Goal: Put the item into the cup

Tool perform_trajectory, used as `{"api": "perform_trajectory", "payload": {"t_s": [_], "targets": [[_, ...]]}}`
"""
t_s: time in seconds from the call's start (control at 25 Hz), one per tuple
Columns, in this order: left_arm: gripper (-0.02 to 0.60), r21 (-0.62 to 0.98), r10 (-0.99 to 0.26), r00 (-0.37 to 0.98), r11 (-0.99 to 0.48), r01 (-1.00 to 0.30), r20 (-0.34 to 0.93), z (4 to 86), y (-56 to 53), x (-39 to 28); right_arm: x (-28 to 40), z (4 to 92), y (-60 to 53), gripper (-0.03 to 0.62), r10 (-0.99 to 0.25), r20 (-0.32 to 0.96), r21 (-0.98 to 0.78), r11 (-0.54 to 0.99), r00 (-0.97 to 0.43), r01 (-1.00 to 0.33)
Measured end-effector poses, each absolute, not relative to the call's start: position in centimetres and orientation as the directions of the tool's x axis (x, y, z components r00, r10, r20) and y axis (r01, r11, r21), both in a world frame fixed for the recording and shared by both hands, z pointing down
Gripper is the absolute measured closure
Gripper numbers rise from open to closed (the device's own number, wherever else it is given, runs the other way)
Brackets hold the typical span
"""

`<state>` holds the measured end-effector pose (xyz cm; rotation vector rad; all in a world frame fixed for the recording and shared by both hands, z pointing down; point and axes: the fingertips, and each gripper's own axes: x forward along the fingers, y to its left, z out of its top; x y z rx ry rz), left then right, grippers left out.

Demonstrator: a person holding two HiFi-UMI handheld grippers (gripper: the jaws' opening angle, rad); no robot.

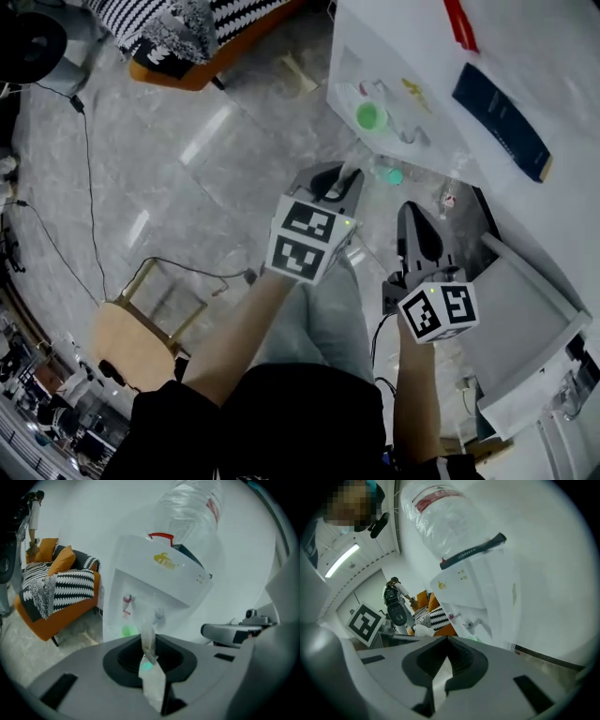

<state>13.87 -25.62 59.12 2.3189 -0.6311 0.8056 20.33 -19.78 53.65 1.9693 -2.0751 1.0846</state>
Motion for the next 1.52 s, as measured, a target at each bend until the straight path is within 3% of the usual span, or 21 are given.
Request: {"api": "perform_trajectory", "payload": {"t_s": [0.52,0.88,1.28,1.4,1.52], "targets": [[0.520,0.255,-0.251,0.702,-0.808,-0.531,0.667,68.6,-31.5,17.9,17.9,63.5,-23.0,0.584,-0.820,0.499,-0.531,-0.035,-0.279,-0.847],[0.520,0.138,-0.306,0.728,-0.866,-0.480,0.613,70.0,-33.6,20.3,17.5,65.5,-20.1,0.585,-0.805,0.515,-0.540,-0.039,-0.294,-0.841],[0.518,0.099,-0.282,0.713,-0.892,-0.441,0.641,71.1,-34.6,22.0,17.1,65.5,-19.6,0.585,-0.821,0.494,-0.550,-0.040,-0.286,-0.834],[0.415,0.077,-0.267,0.704,-0.906,-0.416,0.658,70.9,-34.8,22.5,17.1,65.8,-19.5,0.585,-0.817,0.501,-0.549,-0.044,-0.286,-0.835],[0.385,0.099,-0.260,0.728,-0.907,-0.410,0.635,70.2,-34.7,22.5,17.0,66.0,-19.4,0.585,-0.813,0.507,-0.547,-0.046,-0.287,-0.836]]}}
